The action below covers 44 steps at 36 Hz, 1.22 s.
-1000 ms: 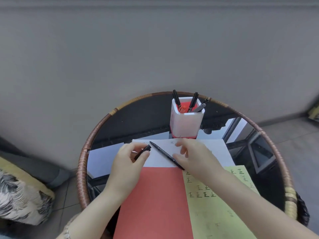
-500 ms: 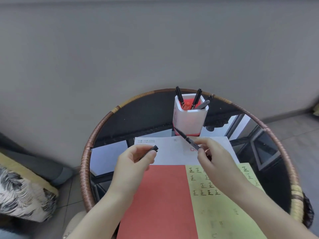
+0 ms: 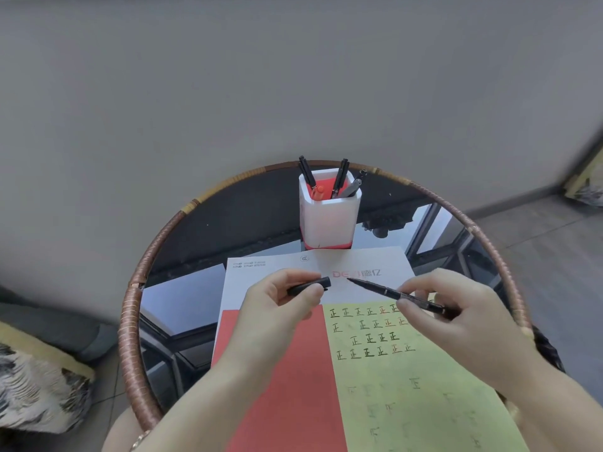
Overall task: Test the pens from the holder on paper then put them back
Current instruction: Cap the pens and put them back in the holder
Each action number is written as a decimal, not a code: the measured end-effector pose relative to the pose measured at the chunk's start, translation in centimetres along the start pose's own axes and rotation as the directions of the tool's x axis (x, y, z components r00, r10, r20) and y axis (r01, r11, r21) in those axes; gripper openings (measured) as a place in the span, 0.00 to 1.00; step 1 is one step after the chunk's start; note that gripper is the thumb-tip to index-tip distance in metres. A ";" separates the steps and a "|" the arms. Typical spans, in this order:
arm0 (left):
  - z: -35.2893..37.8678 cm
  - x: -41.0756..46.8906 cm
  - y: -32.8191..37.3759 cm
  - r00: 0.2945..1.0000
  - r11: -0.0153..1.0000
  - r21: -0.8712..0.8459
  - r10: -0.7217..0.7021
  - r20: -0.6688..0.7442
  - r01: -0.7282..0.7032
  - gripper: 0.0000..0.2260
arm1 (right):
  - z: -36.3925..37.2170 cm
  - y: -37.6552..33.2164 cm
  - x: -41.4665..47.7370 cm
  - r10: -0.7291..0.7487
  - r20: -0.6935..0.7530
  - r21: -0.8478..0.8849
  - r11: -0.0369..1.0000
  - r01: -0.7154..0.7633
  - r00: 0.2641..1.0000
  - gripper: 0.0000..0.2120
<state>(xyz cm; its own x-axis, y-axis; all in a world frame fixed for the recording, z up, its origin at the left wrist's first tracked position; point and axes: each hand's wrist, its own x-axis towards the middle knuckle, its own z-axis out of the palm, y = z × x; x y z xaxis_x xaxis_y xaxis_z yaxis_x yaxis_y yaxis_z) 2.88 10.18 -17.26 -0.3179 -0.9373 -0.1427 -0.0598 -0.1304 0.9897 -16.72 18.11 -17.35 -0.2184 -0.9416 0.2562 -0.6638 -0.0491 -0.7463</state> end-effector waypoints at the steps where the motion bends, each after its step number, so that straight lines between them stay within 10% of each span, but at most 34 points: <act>1: 0.1 0.0 0.0 1.000 1.000 0.005 -0.002 0.000 0.002 0.06 | 0.0 0.1 -0.1 -0.008 0.008 -0.007 1.000 0.008 1.000 0.10; 29: 0.7 -1.2 1.8 0.960 0.981 0.195 -0.052 0.275 -0.003 0.05 | 0.2 -1.2 -0.2 -0.361 0.094 -0.192 0.908 0.372 0.928 0.10; 44: 1.0 -2.6 1.7 0.920 0.929 0.134 0.308 0.241 -0.346 0.04 | 0.7 -1.8 -0.3 -0.347 -0.025 0.003 0.938 0.347 0.938 0.10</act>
<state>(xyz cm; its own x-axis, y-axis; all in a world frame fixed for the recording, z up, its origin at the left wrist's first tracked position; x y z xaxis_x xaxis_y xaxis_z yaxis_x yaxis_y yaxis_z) 2.65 12.71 -15.27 -0.5388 -0.8251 0.1699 -0.0721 0.2462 0.9665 -14.95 18.29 -16.55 0.0079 -0.8577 0.5141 -0.6960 -0.3738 -0.6130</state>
